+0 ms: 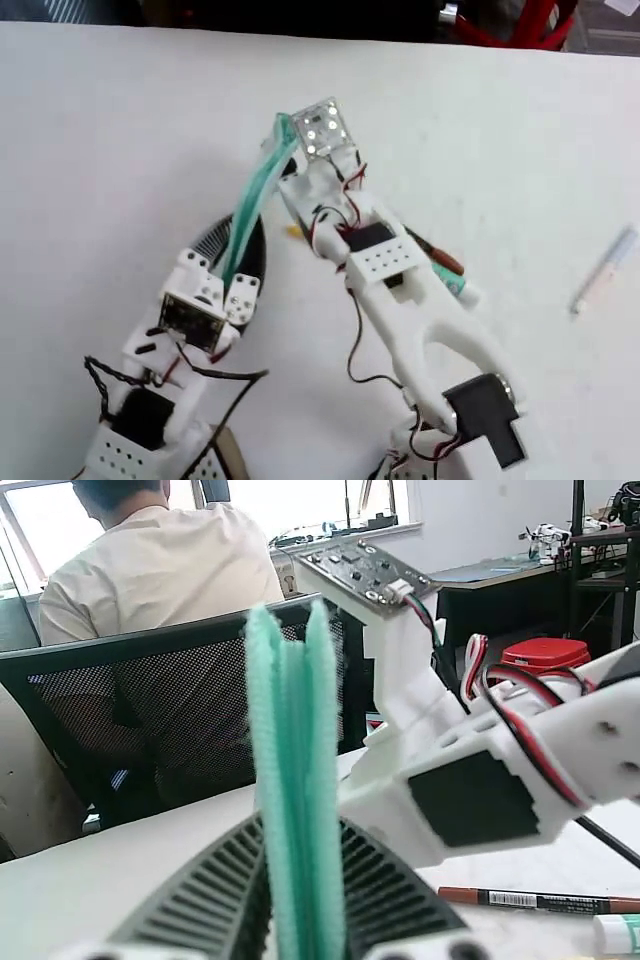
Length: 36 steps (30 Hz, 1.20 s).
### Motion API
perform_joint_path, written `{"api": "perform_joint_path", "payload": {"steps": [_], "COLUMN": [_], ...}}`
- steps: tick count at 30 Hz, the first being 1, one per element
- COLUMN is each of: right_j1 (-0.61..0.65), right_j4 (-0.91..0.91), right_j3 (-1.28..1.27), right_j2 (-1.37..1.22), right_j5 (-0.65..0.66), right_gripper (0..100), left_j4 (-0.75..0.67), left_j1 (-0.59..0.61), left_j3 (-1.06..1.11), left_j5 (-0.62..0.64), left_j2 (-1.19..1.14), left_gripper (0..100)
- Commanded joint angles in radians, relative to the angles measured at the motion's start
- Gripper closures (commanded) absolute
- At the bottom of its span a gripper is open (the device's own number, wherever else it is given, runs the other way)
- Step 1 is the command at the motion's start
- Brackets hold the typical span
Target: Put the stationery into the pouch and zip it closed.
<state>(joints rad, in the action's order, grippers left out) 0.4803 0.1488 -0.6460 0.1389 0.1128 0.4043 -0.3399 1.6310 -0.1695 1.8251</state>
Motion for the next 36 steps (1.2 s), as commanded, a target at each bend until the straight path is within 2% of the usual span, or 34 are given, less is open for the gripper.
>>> {"api": "perform_joint_path", "payload": {"steps": [1,8,13,19,22,26,28,30,36], "right_j1": [-0.005,-0.097,-0.193,-0.182,-0.157,-0.154,-0.122,-0.097,-0.073], "right_j4": [-0.053,-0.071,-0.102,-0.093,-0.019,0.151,0.16,0.137,0.114], "right_j3": [0.055,0.049,0.015,-0.1,-0.213,-0.371,-0.466,-0.557,-0.743], "right_j2": [0.038,0.136,0.206,0.358,0.492,0.71,0.814,0.911,1.121], "right_j5": [0.002,0.002,-0.008,-0.002,0.0,-0.009,-0.035,-0.066,-0.035], "right_gripper": [86.6,94.0,94.7,94.5,88.3,68.9,63.5,62.8,62.8], "left_j4": [0.02,0.02,0.02,0.021,0.058,0.175,0.23,0.275,0.37], "left_j1": [0.004,0.004,-0.002,-0.004,-0.005,-0.05,-0.081,-0.099,-0.102], "left_j3": [0.006,0.006,0.006,0.006,-0.008,-0.081,-0.12,-0.158,-0.262], "left_j5": [-0.009,-0.009,-0.009,-0.009,-0.04,-0.144,-0.184,-0.216,-0.241], "left_j2": [-0.01,-0.01,-0.01,-0.01,-0.008,-0.008,-0.008,-0.008,-0.008], "left_gripper": [98,98,98,98,98,98,98,98,98]}}
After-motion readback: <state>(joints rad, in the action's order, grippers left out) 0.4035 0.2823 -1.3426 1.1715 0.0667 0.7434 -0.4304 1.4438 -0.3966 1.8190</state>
